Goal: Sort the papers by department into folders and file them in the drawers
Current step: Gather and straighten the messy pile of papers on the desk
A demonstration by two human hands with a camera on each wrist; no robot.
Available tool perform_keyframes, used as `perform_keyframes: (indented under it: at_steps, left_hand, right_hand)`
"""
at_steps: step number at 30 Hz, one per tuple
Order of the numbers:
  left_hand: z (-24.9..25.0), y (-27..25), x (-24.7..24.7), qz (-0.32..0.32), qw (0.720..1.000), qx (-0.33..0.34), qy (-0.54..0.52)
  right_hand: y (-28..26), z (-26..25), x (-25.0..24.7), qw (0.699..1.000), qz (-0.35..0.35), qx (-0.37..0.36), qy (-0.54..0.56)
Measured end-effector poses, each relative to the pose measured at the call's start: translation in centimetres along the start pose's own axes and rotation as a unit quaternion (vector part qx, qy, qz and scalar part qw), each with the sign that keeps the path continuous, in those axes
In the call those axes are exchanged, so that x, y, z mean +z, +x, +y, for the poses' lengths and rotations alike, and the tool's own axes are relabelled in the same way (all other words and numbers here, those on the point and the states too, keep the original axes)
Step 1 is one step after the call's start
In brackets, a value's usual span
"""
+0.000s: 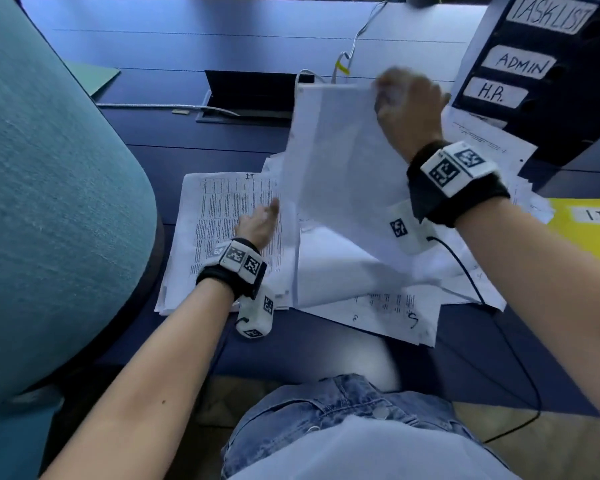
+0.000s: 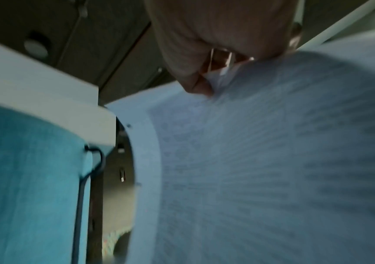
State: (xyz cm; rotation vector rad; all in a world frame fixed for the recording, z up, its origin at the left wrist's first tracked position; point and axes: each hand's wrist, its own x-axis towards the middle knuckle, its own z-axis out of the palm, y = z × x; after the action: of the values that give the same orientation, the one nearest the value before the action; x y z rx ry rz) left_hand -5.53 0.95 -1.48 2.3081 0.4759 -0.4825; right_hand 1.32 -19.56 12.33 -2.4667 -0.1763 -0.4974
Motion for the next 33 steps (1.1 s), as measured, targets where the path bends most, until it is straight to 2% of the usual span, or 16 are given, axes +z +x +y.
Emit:
perform_keyframes:
  at_steps: [2,4,6,8,10,14,16,18,21,22,25,26,29,30,33]
  left_hand:
    - [0.6,0.0,-0.8,0.031,0.993,0.032,-0.111]
    - [2.3,-0.9,-2.0,-0.005,0.981,0.0,-0.195]
    - [3.2,-1.0,-2.5,-0.054,0.969,-0.015,-0.241]
    - [3.7,-1.2,-3.0,-0.112,0.952,-0.033,-0.282]
    - [4.1,-1.4,-3.5,-0.175,0.923,-0.049,-0.339]
    - [4.8,-2.2,-3.7,-0.346,0.855,-0.008,-0.387]
    - [5.5,-3.0,-3.2,-0.396,0.836,0.015,-0.38]
    - [5.9,-3.3,-2.5,-0.377,0.827,0.057,-0.413]
    - [5.2,-2.0,-2.7,-0.263,0.781,0.072,-0.562]
    - [4.8,-1.5,-3.0,-0.239,0.782,0.074,-0.571]
    - [3.4,-0.6,-2.9,-0.148,0.893,0.058,-0.422]
    - [2.7,-0.5,-2.7,-0.117,0.913,0.04,-0.388]
    - [0.3,0.1,-1.4,-0.093,0.931,-0.014,-0.353]
    - [-0.3,0.2,-0.9,-0.091,0.942,-0.029,-0.321]
    - [-1.2,0.5,0.3,-0.062,0.963,-0.042,-0.257]
  right_hand:
    - [0.8,-1.2,-1.0,0.985,0.099,-0.024,0.137]
    - [0.9,-2.0,-1.8,0.952,0.184,-0.06,0.239]
    - [0.8,-2.5,-2.3,0.912,0.233,-0.114,0.317]
    - [0.7,-2.8,-2.8,0.878,0.248,-0.161,0.376]
    - [0.4,-2.7,-2.9,0.861,0.236,-0.161,0.421]
    - [-0.2,-2.0,-2.4,0.872,0.194,-0.094,0.44]
    - [-0.2,-1.9,-2.5,0.879,0.183,-0.076,0.433]
    - [-0.5,-2.1,-2.1,0.87,0.149,-0.061,0.466]
    - [-2.6,-1.0,-0.7,0.864,0.112,0.001,0.491]
    - [-3.5,-0.3,0.0,0.87,0.092,0.025,0.483]
    - [-5.5,3.1,1.6,0.898,0.042,0.127,0.419]
    - [-6.0,4.4,2.0,0.897,0.024,0.171,0.406]
    - [-7.7,7.8,3.0,0.851,-0.044,0.308,0.423]
    - [-8.0,8.9,3.5,0.846,-0.076,0.337,0.407]
    - [-8.9,11.3,5.6,0.857,-0.192,0.368,0.306]
